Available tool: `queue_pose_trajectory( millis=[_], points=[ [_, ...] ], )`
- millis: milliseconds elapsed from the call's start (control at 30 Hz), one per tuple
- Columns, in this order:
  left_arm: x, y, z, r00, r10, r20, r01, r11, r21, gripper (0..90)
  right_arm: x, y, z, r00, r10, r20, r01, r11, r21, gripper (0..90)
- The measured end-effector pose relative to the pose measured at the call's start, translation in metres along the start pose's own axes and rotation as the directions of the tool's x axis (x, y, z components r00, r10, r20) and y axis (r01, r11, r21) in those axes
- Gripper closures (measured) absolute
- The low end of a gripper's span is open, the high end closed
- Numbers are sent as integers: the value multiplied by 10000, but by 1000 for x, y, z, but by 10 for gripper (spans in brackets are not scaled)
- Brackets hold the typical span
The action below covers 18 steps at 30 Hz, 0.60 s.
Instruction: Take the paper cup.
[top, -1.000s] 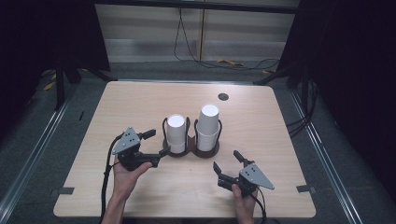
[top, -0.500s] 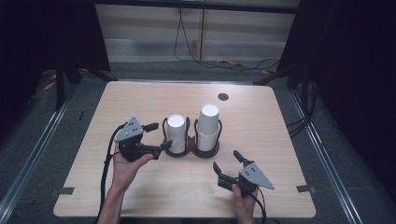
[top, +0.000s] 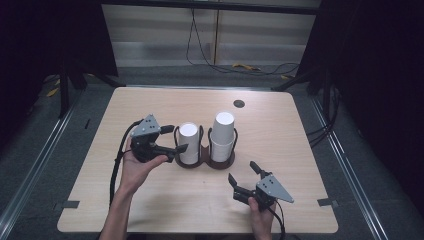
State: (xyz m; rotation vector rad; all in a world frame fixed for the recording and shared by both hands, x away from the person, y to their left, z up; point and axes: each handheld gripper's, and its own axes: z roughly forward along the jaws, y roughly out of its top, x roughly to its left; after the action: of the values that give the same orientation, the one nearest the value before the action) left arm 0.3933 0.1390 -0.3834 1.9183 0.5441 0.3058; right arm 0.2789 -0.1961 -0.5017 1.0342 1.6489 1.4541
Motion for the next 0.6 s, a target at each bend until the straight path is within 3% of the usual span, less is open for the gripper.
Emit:
queue_pose_trajectory(
  millis=[200,333,600],
  points=[
    [6,13,7,9996,280,-35,-277,9975,652,220,0,0,0,10000,24,47,-24,10000,-29,142],
    [11,23,14,9991,333,266,-369,9883,1482,220,0,0,0,10000,19,45,-18,10000,-37,142],
    [18,33,23,9981,568,234,-605,9747,2150,220,0,0,0,10000,17,34,-16,10000,-42,142]
  ],
)
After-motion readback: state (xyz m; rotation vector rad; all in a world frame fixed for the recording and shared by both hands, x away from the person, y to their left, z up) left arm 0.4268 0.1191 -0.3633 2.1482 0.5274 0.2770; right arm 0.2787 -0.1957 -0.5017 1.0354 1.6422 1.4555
